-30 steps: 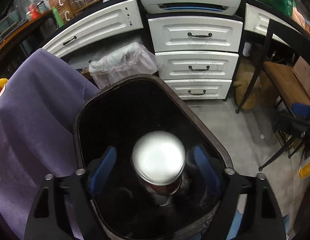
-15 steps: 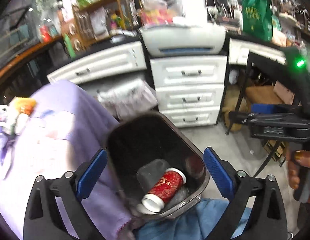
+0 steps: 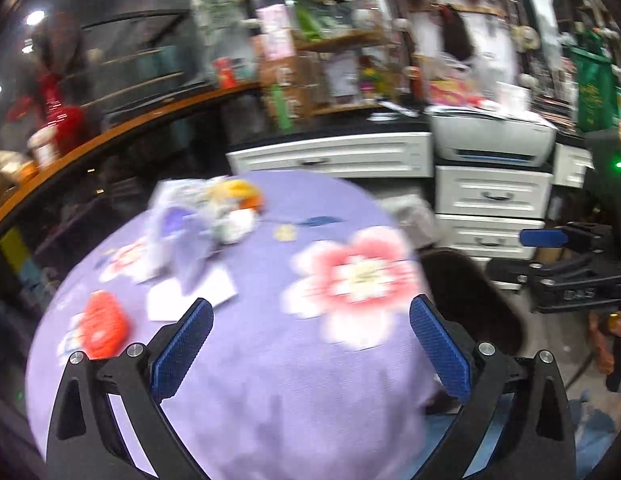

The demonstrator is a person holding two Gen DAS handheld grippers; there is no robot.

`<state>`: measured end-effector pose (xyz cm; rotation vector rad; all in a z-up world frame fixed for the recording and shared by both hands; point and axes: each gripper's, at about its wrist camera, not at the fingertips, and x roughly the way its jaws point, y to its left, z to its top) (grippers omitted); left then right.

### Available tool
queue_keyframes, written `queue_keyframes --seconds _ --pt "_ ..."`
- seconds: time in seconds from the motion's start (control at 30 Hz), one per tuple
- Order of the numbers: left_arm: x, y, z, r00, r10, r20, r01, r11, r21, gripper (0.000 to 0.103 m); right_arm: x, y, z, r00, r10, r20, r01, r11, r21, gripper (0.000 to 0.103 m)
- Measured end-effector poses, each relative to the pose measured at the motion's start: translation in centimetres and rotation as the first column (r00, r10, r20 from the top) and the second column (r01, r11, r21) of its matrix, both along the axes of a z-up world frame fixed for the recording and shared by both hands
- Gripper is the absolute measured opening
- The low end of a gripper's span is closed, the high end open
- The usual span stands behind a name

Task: Collect trash
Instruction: 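Move the left tool back to the table and grasp the orange mesh net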

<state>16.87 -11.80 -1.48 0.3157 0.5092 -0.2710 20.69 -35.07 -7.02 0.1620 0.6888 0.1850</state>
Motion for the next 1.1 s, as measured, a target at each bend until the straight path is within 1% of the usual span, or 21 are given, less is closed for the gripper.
queue_keyframes --seconds 0.13,0.27,0.47,0.57,0.63,0.73,0.87,0.93,1.03,1.1 --pt "0.3 4.5 0.6 0.996 0.091 0.014 -0.091 0.996 0.016 0.097 0.7 4.9 1.5 0.994 0.1 0.036 -0.099 0.995 -0.035 0.087" --pt "0.8 9.0 0.6 0.982 0.188 0.022 -0.189 0.982 0.032 0.097 1.2 8.5 2.2 0.984 0.174 0.042 -0.172 0.984 -0.041 0.087" --pt "1.9 14.8 0.2 0.957 0.291 0.021 -0.291 0.954 0.075 0.097 2.3 12.6 3.2 0.969 0.241 0.056 -0.237 0.969 -0.068 0.087" --pt "3.3 17.4 0.0 0.943 0.333 0.001 -0.332 0.94 0.075 0.097 2.8 13.9 3.8 0.961 0.27 0.064 -0.265 0.961 -0.074 0.087" --pt "4.3 18.6 0.0 0.939 0.343 -0.011 -0.342 0.937 0.074 0.098 3.1 14.6 4.0 0.958 0.28 0.066 -0.275 0.958 -0.082 0.087" --pt "6.4 19.8 -0.1 0.936 0.349 -0.052 -0.345 0.936 0.068 0.097 3.7 15.4 4.4 0.953 0.295 0.063 -0.29 0.954 -0.08 0.087" --pt "9.0 20.4 -0.7 0.939 0.318 -0.131 -0.319 0.948 0.017 0.097 4.4 15.9 4.8 0.952 0.3 0.063 -0.295 0.952 -0.084 0.088" --pt "10.4 20.6 -1.1 0.935 0.314 -0.164 -0.318 0.948 0.002 0.097 4.7 16.2 4.9 0.951 0.303 0.063 -0.297 0.951 -0.084 0.088" --pt "12.9 20.4 -2.3 0.924 0.319 -0.21 -0.321 0.947 0.025 0.097 5.1 16.5 5.0 0.951 0.305 0.058 -0.299 0.95 -0.092 0.088" --pt "13.8 20.2 -2.8 0.92 0.325 -0.22 -0.324 0.945 0.044 0.097 5.4 16.7 5.0 0.95 0.308 0.054 -0.301 0.948 -0.098 0.088"
